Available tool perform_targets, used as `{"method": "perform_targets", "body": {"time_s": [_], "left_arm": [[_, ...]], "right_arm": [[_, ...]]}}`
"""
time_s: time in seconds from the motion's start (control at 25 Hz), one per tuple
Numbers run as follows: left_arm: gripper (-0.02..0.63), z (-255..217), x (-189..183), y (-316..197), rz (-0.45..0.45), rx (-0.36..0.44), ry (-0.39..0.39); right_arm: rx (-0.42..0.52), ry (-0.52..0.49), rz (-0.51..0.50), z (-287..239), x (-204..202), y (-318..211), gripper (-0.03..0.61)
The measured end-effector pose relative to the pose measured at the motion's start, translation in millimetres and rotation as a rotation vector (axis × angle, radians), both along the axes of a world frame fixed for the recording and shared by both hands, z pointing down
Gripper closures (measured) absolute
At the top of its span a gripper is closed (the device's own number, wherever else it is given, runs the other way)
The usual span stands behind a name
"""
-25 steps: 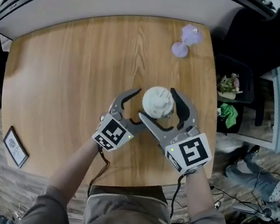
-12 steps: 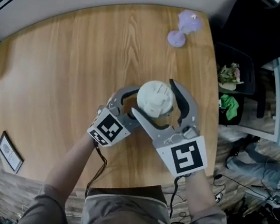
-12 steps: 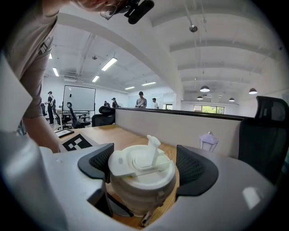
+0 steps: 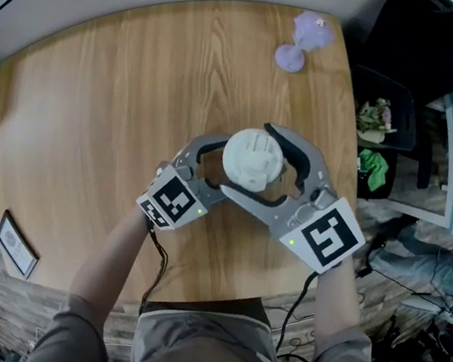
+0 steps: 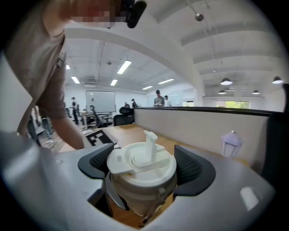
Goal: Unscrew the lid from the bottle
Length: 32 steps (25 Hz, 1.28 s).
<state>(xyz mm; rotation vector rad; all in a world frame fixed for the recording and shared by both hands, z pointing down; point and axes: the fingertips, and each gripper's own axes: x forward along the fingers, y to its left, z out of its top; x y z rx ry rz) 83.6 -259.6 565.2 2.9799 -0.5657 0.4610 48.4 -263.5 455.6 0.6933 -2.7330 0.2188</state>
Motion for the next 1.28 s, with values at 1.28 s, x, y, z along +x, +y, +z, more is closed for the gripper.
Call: {"method": "perform_targets", "body": {"time_s": [1.28], "left_arm": [[0.288,0.9,-4.4,-0.8,-0.309,0.013,0.05]], "right_arm": [[0.049,-0.084,0.49,0.7,7.8,-19.3,0.058]]}}
